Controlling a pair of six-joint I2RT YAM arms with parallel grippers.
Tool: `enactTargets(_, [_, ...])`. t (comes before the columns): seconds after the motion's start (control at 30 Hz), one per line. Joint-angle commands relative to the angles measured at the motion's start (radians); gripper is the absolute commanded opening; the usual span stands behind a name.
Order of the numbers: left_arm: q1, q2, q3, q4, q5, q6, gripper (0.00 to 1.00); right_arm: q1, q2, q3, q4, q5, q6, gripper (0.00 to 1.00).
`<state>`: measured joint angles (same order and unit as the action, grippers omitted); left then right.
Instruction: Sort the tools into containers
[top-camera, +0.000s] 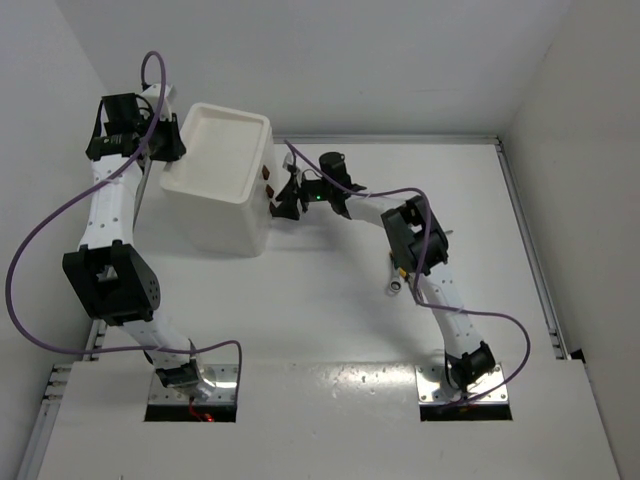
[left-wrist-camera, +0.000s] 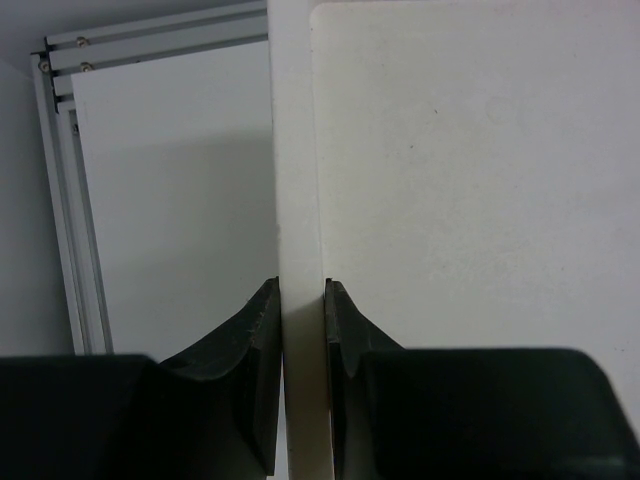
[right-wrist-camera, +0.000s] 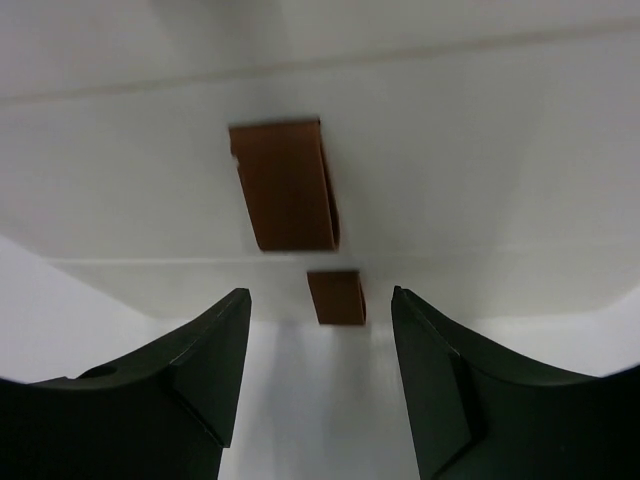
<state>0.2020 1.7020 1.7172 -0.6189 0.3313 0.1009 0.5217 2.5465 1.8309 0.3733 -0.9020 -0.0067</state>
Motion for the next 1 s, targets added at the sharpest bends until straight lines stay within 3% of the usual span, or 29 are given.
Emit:
enactTargets(0.0, [-0.013,0.053,-0.051,-0.097,0.089,0.011,0.0,0.027,0.023,0.073,0.09,-0.022,0.001,0.59])
enactTargets(0.33, [-0.013,0.053,-0.051,-0.097,0.08,0.011,0.0,0.047,0.073,0.203,-0.054,0.017,-0.027,0.58])
enactTargets(0.47, [-0.013,0.053,-0.051,-0.097,0.08,0.011,0.0,0.057,0.054,0.173,-0.057,0.026,-0.038,0.57])
enactTargets(0.67, [-0.013,0.044,-0.051,-0.097,0.08,0.011,0.0,0.057,0.063,0.208,-0.1,0.035,-0.056,0.4])
enactTargets(0.8, [-0.013,0.044,-0.051,-0.097,0.071,0.011,0.0,0.057,0.063,0.185,-0.091,0.035,-0.056,0.02])
enactTargets(0.97, [-0.013,0.044,-0.061,-0.097,0.061,0.011,0.0,0.057,-0.011,0.069,-0.056,0.035,-0.056,0.0])
